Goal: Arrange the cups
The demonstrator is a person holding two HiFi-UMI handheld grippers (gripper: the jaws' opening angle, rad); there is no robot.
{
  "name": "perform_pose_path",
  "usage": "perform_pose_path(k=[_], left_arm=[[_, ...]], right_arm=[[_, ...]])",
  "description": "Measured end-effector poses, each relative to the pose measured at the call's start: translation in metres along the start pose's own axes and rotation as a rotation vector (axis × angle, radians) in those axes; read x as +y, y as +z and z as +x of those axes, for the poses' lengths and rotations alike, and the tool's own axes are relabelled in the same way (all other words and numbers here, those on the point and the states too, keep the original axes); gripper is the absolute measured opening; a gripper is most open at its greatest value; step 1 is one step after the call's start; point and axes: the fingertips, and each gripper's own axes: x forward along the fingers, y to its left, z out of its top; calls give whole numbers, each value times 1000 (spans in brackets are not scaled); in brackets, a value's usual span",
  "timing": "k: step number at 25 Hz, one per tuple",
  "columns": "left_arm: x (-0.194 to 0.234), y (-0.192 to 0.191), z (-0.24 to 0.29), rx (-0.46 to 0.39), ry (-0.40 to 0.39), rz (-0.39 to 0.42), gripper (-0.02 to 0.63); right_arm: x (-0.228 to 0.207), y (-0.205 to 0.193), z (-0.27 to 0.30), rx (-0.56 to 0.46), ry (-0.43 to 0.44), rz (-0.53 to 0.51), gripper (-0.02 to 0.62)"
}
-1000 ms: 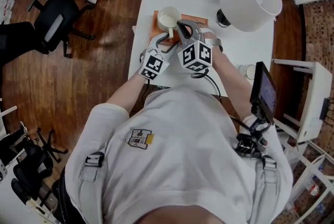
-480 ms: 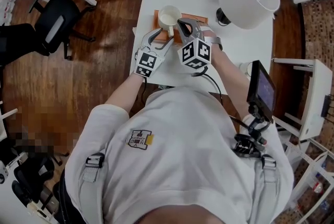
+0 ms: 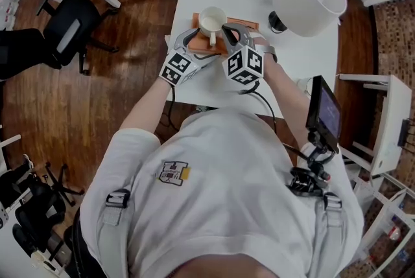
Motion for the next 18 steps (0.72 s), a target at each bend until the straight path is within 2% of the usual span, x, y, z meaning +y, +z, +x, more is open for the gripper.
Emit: perform_pose_path(k=[6, 9, 12, 13, 16, 18], left_arm=[[-1, -5, 0, 26, 24, 33, 465], [-4, -5, -15, 13, 62, 26, 423], [-20, -15, -37, -13, 100, -68, 316], [-30, -20, -43, -11, 94, -106, 252], [-64, -36, -50, 15, 62, -216, 126], [-82, -42, -49, 35, 44, -258, 5]], right_arm=[[0, 1, 0, 2, -3, -3, 0], [-4, 0, -8, -20, -28, 81, 0], [-6, -15, -33, -54, -49, 258, 0], [-2, -23, -44, -62, -47, 315, 0], [20, -52, -73, -79, -24, 458, 0], [38, -73, -91, -79, -24, 531, 0]])
